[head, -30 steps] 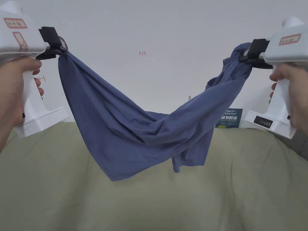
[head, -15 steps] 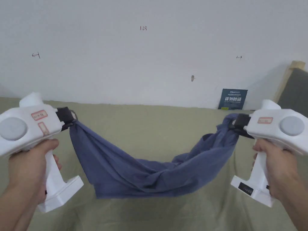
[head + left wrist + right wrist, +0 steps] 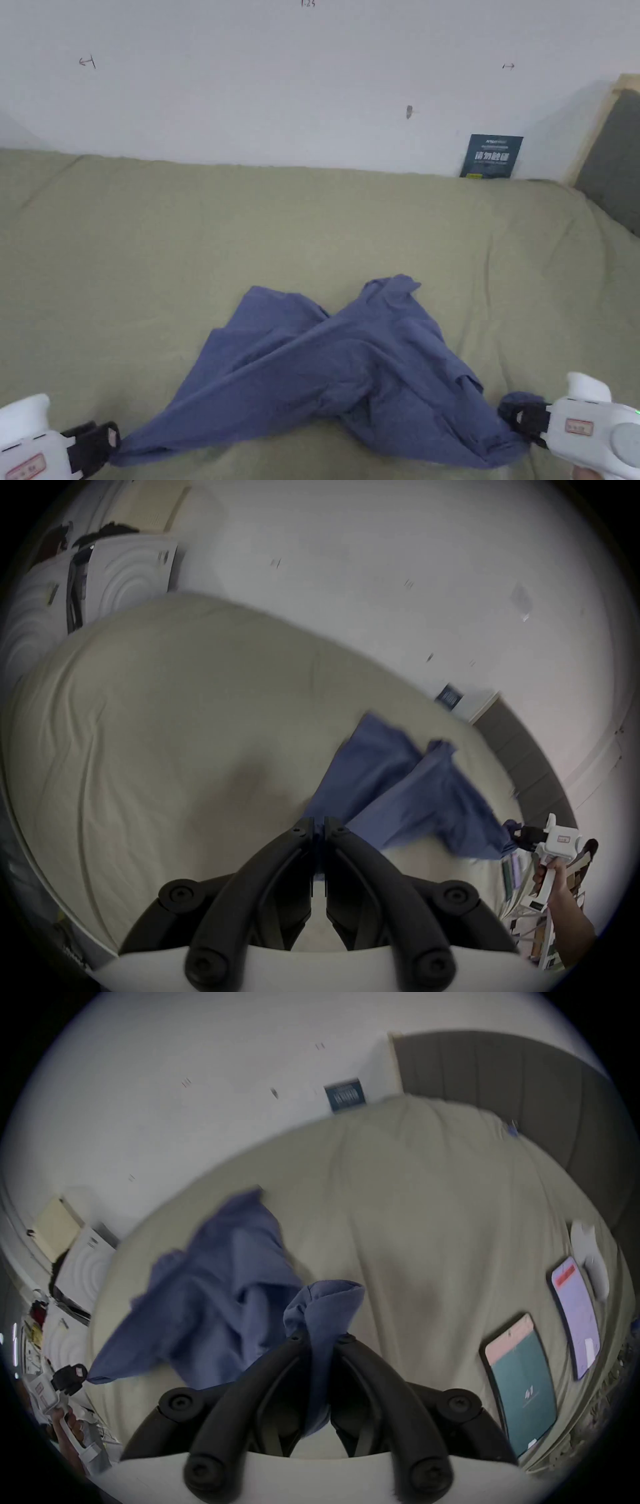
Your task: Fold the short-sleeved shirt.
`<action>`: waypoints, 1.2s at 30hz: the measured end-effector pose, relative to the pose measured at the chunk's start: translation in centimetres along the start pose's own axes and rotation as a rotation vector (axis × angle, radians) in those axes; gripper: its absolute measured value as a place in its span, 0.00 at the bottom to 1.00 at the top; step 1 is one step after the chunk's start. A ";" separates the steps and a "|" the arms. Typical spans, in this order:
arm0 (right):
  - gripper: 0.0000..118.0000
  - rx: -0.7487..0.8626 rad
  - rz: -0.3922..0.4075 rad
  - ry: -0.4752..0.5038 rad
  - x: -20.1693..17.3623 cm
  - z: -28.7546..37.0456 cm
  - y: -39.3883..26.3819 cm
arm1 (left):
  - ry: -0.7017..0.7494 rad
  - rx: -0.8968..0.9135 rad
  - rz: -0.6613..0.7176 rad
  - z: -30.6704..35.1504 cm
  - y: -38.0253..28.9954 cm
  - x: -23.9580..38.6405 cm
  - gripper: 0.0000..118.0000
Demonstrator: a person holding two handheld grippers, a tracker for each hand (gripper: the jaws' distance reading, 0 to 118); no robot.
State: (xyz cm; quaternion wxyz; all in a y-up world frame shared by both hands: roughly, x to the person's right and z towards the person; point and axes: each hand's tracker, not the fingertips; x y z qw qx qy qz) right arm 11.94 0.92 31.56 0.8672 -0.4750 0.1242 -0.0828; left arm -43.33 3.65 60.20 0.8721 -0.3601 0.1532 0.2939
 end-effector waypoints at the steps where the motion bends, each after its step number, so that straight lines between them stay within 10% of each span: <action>1: 0.10 0.006 -0.008 -0.002 0.5 -0.9 -0.3 | -0.006 0.002 -0.006 -0.7 -0.4 -0.4 0.05; 3: 0.27 0.076 -0.023 0.015 1.5 -1.3 -0.9 | -0.011 0.058 -0.048 -1.1 -1.0 -1.0 0.06; 5: 0.81 0.126 0.043 -0.041 1.4 0.1 -1.4 | 0.060 0.210 -0.112 0.6 -1.5 -0.3 0.68; 6: 0.92 0.168 0.093 -0.042 0.6 1.9 -2.0 | 0.104 0.206 -0.124 1.9 -1.6 0.3 1.00; 11: 0.95 0.335 0.341 0.101 -5.1 12.6 -9.7 | 0.037 0.298 -0.252 10.5 -7.0 0.4 1.00; 15: 0.94 0.378 0.362 0.185 -9.0 18.0 -17.5 | 0.156 0.233 -0.311 13.2 -9.1 0.1 1.00; 17: 0.66 0.338 0.336 0.273 -10.0 19.0 -19.9 | 0.201 0.144 -0.323 13.4 -10.3 -0.6 0.75; 18: 0.21 0.317 0.315 0.318 -10.4 19.5 -20.7 | 0.186 0.108 -0.311 13.3 -10.5 -1.3 0.21; 19: 0.00 0.287 0.309 0.302 -11.1 19.6 -21.3 | 0.166 0.069 -0.274 12.6 -10.4 -1.8 0.00; 24: 0.00 0.250 0.387 0.289 -13.4 20.6 -22.0 | 0.107 0.006 -0.338 9.0 -8.9 -3.5 0.00; 27: 0.00 0.225 0.395 0.299 -13.5 20.0 -21.8 | 0.020 -0.060 -0.488 5.8 -6.4 -3.8 0.17; 28: 0.00 0.221 0.398 0.292 -13.6 19.8 -21.9 | 0.002 -0.072 -0.539 4.7 -5.4 -3.9 0.26; 30: 0.00 0.212 0.397 0.284 -13.7 19.7 -21.7 | -0.061 -0.124 -0.622 2.0 -3.8 -3.8 0.96; 36: 0.00 0.177 0.360 0.257 -13.5 18.9 -21.2 | -0.142 -0.154 -0.718 -3.6 1.3 -3.6 0.99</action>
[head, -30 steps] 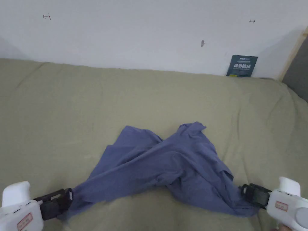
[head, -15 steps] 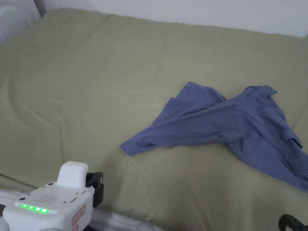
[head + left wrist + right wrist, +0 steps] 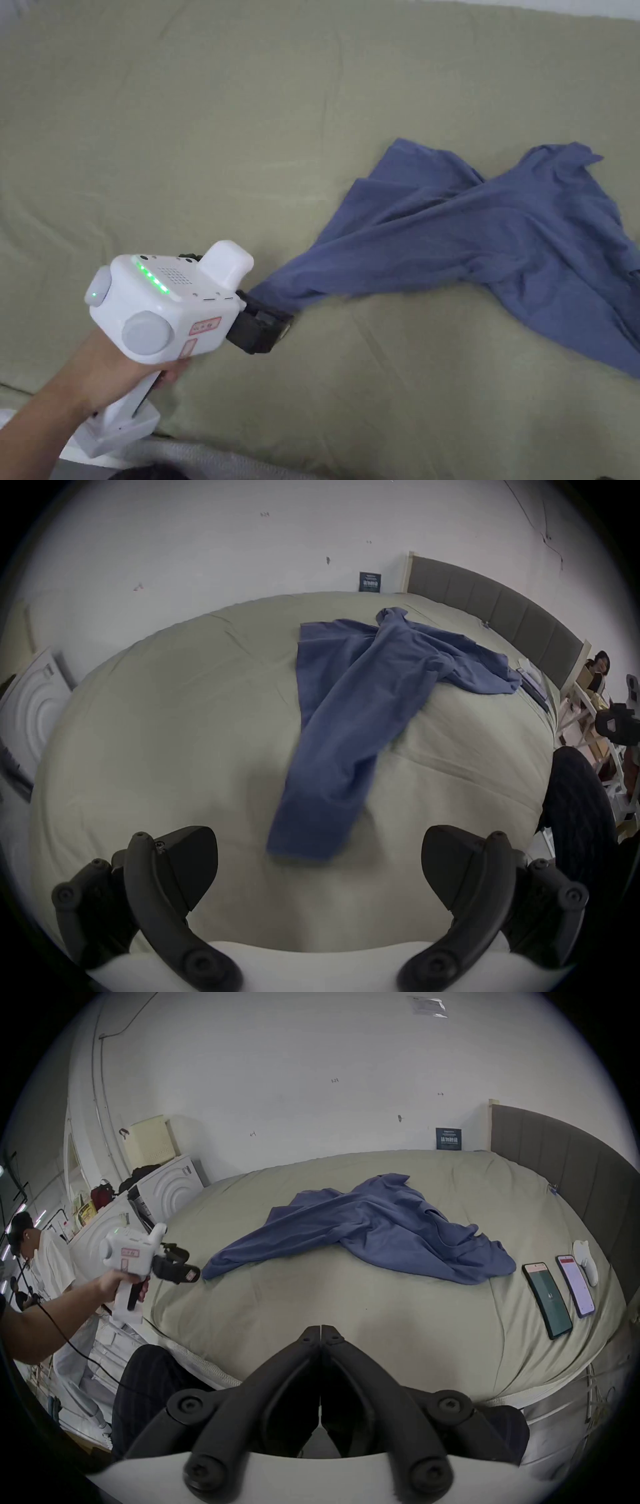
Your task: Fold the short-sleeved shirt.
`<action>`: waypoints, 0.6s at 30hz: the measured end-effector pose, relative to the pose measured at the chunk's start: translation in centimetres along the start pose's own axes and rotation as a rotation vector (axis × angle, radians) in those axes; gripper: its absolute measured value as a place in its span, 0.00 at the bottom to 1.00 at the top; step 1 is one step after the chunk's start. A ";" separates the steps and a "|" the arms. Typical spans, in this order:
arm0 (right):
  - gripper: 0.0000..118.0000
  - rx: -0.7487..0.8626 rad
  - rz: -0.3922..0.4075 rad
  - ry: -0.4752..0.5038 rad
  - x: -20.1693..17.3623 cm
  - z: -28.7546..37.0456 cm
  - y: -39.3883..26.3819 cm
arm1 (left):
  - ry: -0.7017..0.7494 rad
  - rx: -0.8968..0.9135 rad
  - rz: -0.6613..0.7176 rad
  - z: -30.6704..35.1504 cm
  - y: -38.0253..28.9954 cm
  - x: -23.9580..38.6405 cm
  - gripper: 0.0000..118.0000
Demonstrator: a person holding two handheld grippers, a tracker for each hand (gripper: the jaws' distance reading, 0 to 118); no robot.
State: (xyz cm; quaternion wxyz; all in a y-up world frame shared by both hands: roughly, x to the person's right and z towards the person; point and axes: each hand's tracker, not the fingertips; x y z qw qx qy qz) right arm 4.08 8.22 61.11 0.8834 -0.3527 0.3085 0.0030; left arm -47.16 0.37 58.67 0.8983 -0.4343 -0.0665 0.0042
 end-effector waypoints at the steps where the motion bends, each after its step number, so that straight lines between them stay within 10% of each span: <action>1: 0.00 -0.004 -0.007 -0.004 0.1 -0.2 -0.3 | -0.036 0.001 -0.002 -0.6 0.3 -0.4 0.99; 8: 0.00 -0.029 -0.037 -0.005 0.5 -0.5 -0.4 | -0.070 -0.114 -0.079 -2.4 1.3 -1.5 0.93; 12: 0.00 -0.035 -0.043 -0.005 0.6 -0.5 -0.5 | -0.089 -0.162 -0.108 -2.8 1.7 -0.9 0.60; 14: 0.00 -0.032 -0.042 -0.005 0.6 -0.5 -0.5 | -0.069 -0.177 -0.145 -3.0 1.6 -0.1 0.17; 18: 0.00 -0.020 -0.038 -0.014 0.9 -0.2 0.0 | -0.036 -0.192 -0.131 -2.7 2.0 1.2 0.09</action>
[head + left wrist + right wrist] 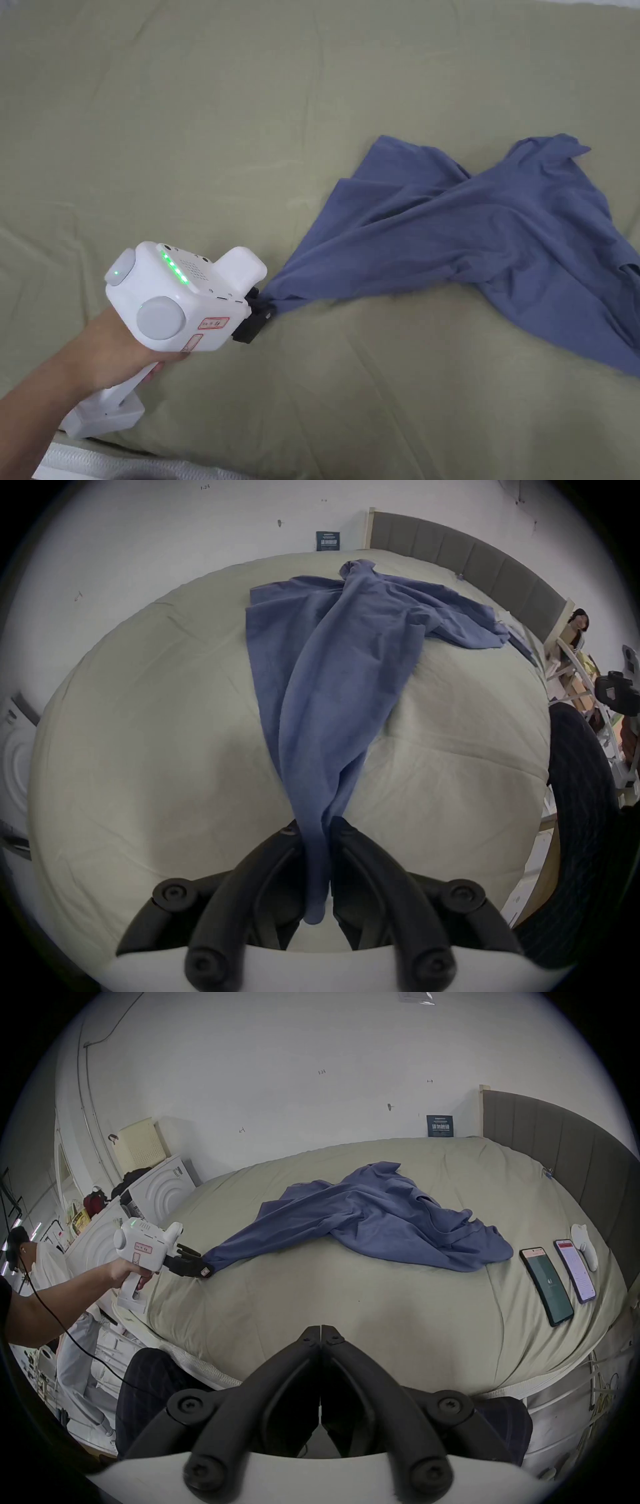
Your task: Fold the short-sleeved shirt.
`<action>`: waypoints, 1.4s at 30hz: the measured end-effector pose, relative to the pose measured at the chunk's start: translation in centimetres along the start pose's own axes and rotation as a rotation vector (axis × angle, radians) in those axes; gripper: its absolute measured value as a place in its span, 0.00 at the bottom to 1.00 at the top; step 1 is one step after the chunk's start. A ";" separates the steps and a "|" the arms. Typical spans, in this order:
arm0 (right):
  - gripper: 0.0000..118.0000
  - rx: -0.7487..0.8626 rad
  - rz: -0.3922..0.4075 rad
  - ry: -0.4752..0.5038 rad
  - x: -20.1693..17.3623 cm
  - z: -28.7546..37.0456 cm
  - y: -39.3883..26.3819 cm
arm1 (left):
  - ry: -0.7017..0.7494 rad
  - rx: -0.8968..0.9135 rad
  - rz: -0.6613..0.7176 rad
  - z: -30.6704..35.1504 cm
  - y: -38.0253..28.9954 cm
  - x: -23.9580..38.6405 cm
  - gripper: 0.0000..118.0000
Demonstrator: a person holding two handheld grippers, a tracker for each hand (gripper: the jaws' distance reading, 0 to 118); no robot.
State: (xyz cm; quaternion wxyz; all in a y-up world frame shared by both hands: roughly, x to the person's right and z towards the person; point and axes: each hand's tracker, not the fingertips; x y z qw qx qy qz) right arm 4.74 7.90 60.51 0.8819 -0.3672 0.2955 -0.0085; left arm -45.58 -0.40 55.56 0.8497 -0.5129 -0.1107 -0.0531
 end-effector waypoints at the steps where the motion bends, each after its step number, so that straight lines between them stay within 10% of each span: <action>1: 0.00 0.003 -0.001 0.000 0.2 0.1 0.3 | 0.006 0.005 0.018 0.3 0.1 0.1 0.08; 9: 0.00 -0.043 0.147 -0.030 4.3 -5.6 11.1 | 0.066 0.131 0.219 3.9 0.8 3.0 0.08; 20: 0.02 -0.391 0.134 -0.182 18.2 -33.0 31.3 | 0.013 0.192 0.365 4.3 0.4 5.1 0.08; 21: 0.09 -0.402 0.123 -0.196 18.9 -34.8 32.0 | 0.012 0.196 0.366 4.4 0.5 5.1 0.08; 23: 0.80 -0.388 0.091 -0.262 19.5 -37.1 32.5 | 0.011 0.198 0.387 4.4 0.9 5.0 0.08; 24: 1.00 -0.390 0.071 -0.335 19.6 -38.6 32.6 | 0.008 0.199 0.393 4.4 0.9 4.9 0.08; 36: 0.99 -0.530 0.026 -0.304 16.9 -42.6 32.1 | 0.026 0.183 0.406 4.0 0.9 3.8 0.08; 37: 0.93 -0.536 0.029 -0.305 16.7 -42.5 31.7 | 0.022 0.181 0.410 3.9 0.9 3.8 0.08; 41: 0.01 -0.468 0.064 -0.316 15.9 -41.0 32.2 | 0.034 0.166 0.407 3.6 1.0 4.0 0.08; 42: 0.01 -0.450 0.047 -0.310 16.1 -40.5 32.6 | 0.036 0.163 0.406 3.4 1.0 4.0 0.08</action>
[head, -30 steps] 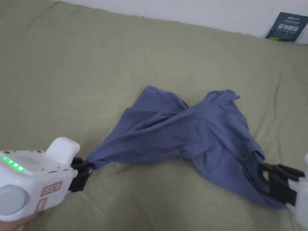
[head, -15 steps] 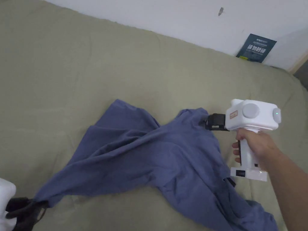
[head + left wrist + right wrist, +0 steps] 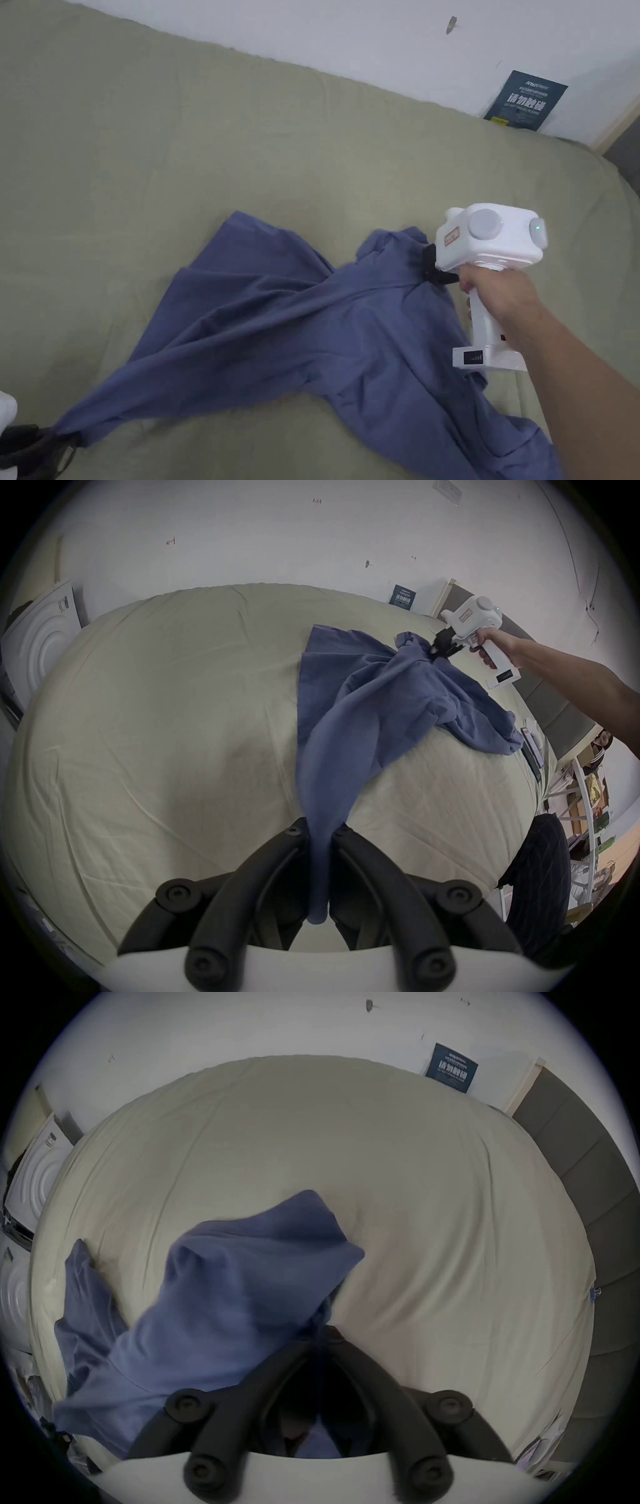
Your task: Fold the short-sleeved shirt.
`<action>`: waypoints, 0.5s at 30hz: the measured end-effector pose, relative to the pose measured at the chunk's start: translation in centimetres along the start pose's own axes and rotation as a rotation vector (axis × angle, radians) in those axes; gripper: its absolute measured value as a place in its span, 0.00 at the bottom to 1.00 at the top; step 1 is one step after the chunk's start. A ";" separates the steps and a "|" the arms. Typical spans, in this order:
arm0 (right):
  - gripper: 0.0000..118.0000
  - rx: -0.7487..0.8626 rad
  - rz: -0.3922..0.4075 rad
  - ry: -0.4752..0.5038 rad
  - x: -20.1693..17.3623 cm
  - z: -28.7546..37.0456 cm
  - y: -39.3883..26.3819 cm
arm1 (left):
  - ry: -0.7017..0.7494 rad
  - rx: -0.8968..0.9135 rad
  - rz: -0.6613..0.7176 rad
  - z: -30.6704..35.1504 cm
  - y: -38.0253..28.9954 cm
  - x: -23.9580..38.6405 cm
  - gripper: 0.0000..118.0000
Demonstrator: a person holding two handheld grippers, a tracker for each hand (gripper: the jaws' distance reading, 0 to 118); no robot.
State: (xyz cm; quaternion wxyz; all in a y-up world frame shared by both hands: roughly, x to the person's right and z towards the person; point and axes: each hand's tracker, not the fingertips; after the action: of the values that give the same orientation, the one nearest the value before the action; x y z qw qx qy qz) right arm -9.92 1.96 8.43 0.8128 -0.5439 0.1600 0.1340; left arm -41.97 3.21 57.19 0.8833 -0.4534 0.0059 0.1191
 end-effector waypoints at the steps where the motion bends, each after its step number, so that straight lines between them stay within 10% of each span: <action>1: 0.01 -0.004 -0.022 0.026 0.8 0.2 0.1 | 0.009 -0.001 0.000 -0.1 0.1 0.1 0.08; 15: 0.01 0.358 0.048 0.227 2.1 16.5 -5.2 | 0.009 0.166 0.102 0.7 5.2 -0.1 0.05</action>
State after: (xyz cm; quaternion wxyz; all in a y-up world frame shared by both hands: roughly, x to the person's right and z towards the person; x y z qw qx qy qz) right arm -4.08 15.37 17.84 0.8697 -0.3985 0.2848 0.0607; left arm -43.24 6.69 53.41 0.9105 -0.3785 0.0427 0.1612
